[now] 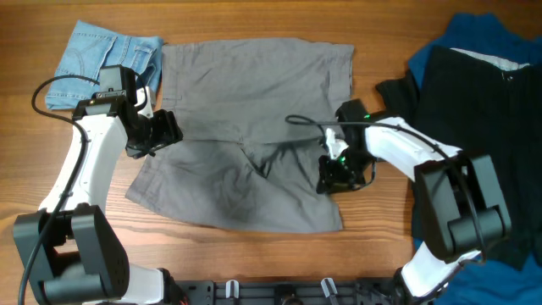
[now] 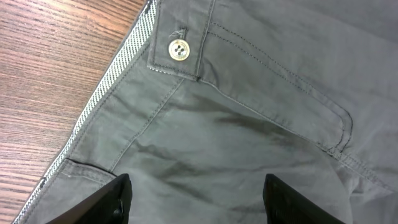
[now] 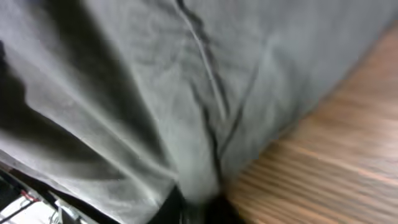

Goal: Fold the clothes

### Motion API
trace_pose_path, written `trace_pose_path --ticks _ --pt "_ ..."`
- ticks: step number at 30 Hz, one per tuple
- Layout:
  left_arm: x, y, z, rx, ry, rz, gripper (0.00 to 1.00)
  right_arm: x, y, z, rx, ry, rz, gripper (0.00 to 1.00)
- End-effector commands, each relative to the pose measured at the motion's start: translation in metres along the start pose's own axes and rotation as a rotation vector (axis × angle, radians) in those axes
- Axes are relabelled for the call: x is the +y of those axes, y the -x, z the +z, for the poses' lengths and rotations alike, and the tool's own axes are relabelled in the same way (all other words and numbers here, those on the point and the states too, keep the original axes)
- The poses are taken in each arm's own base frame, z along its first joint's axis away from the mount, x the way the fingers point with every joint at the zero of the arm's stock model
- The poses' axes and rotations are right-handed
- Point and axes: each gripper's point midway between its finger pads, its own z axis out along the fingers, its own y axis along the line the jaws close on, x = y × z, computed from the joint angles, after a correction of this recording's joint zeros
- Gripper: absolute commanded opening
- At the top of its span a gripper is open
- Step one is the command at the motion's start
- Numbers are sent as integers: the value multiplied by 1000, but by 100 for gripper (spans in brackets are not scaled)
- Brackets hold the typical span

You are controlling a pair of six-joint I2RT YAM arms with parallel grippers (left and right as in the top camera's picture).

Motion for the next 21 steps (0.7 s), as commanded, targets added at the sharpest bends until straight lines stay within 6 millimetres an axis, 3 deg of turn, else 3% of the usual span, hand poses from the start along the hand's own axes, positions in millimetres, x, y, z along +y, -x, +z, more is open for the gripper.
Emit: trace_pose_path --ticks 1,7,11,12,14,15,19,21 --pt "-3 6 -6 -24 -8 23 68 1 11 -4 -24 10 -3 4" --pt "-5 12 -6 -45 -13 27 71 -14 88 -80 -298 -12 100 4" --pt "-6 16 -6 -62 -17 31 72 -48 110 -104 -417 -51 258 4" --pt "-6 16 -6 -64 -17 31 73 -56 111 -107 -425 -61 282 4" --pt "-6 16 -6 -65 -18 31 73 -67 103 -110 -403 -65 301 38" --pt "-6 16 -6 -64 -17 31 74 -72 95 -109 -374 -73 299 47" --pt "-6 17 -6 -67 -18 55 75 -106 47 -106 -217 -222 411 55" --pt "-6 18 -5 -71 -16 107 73 -111 30 -101 -153 -258 428 58"
